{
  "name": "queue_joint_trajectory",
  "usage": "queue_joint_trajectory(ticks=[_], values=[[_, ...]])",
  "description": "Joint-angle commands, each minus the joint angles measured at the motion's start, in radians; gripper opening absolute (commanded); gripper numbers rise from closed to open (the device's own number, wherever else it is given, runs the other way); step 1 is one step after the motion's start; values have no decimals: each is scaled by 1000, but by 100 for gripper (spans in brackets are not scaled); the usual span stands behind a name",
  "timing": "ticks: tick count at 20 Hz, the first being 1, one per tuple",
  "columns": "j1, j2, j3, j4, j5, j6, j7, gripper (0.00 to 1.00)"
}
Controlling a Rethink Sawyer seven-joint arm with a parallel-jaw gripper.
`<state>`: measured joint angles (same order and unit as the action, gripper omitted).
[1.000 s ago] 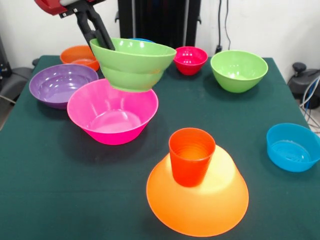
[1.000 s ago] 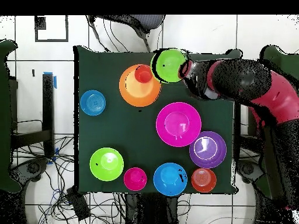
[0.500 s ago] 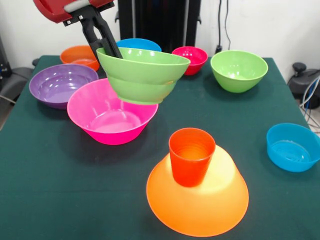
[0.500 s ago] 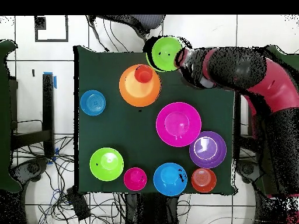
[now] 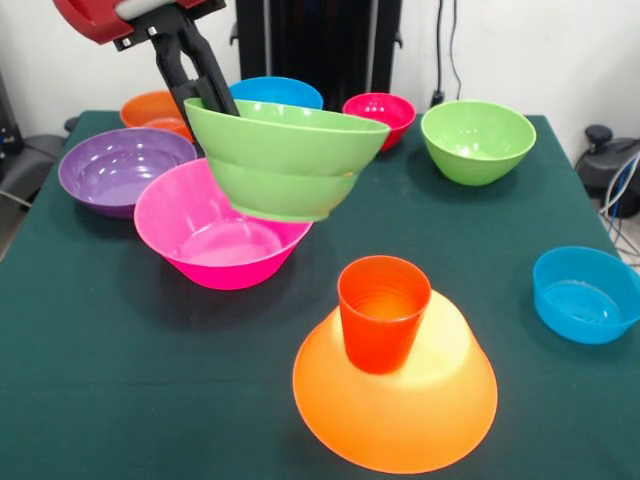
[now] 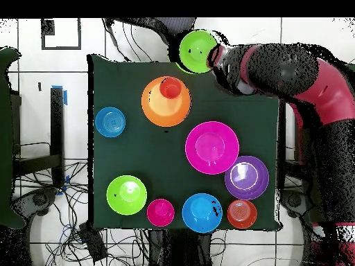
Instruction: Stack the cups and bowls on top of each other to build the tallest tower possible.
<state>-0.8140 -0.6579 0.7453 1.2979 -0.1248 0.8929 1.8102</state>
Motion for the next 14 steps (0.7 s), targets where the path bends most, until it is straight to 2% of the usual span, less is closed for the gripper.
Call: queue_joint_trajectory(ticks=[1,8,14], values=[[81,72,-38,-102,-43,46,-44,0],[99,126,-27,-127,-27,-1,-39,0],[107,135,-28,-127,-8,21,-23,0]])
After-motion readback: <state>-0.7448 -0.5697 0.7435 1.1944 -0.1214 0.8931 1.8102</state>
